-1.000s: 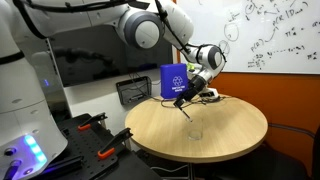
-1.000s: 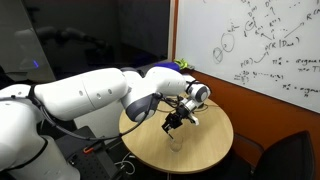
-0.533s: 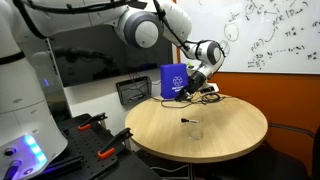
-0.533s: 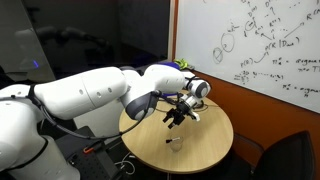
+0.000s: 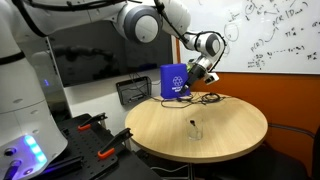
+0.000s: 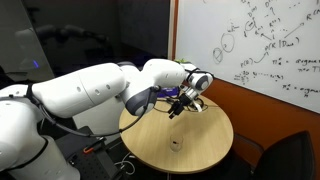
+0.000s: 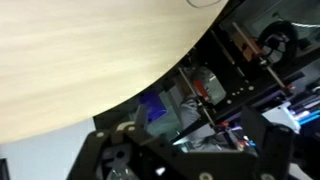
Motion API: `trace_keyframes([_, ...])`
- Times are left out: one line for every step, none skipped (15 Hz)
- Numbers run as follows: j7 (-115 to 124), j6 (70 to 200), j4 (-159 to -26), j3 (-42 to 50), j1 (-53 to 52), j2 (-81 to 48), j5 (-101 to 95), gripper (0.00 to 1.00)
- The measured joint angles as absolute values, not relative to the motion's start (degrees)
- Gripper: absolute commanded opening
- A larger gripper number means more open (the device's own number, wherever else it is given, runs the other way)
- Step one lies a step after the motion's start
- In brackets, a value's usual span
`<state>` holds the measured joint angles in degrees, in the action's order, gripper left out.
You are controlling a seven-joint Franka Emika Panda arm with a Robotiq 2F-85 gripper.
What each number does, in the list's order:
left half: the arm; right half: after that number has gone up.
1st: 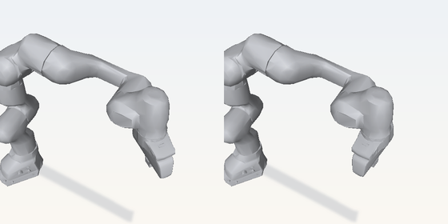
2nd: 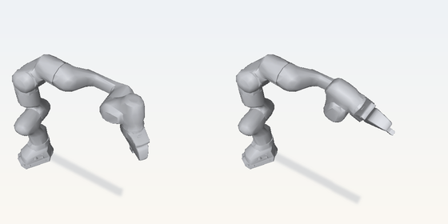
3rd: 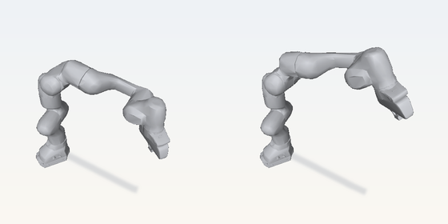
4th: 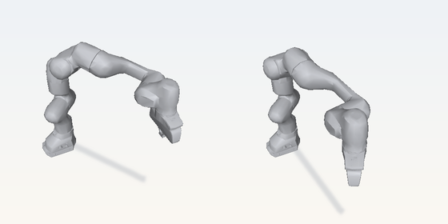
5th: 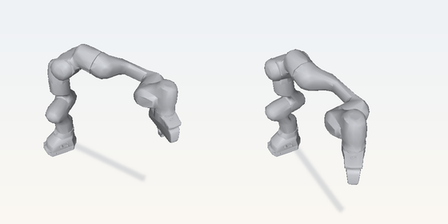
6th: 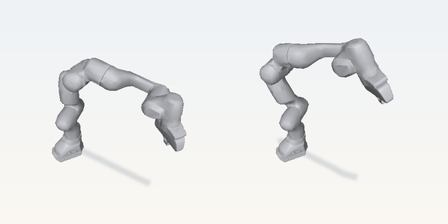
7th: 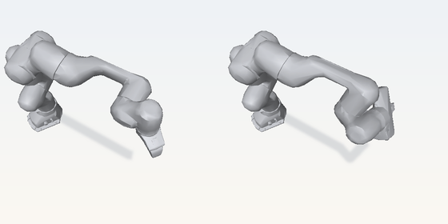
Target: Pick the pen on the table and put it in the glass cup
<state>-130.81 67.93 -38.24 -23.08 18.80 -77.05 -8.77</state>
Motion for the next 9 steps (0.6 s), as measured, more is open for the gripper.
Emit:
trace_keyframes([-129.31,71.49,-38.44,-23.34,18.8,-76.58,-8.72,1.0])
trace_keyframes([-127.87,75.26,-38.9,-23.4,18.8,-76.06,-8.72,1.0])
trace_keyframes([-126.6,79.2,-39.62,-23.4,18.82,-75.5,-8.73,1.0])
trace_keyframes([-125.13,83.26,-40.74,-23.4,18.89,-74.78,-8.73,1.0])
trace_keyframes([-123.14,87.39,-42.4,-23.4,18.99,-73.79,-8.73,1.0])
trace_keyframes([-120.62,91.31,-44.58,-23.39,19.07,-72.48,-8.73,1.0])
trace_keyframes([-117.75,94.49,-46.87,-23.38,19.09,-71.08,-8.75,1.0])
trace_keyframes([-114.32,97.06,-49.32,-23.37,19.07,-69.5,-8.75,1.0])
trace_keyframes([-110.87,99.02,-51.72,-23.37,19.03,-67.86,-8.77,1.0])
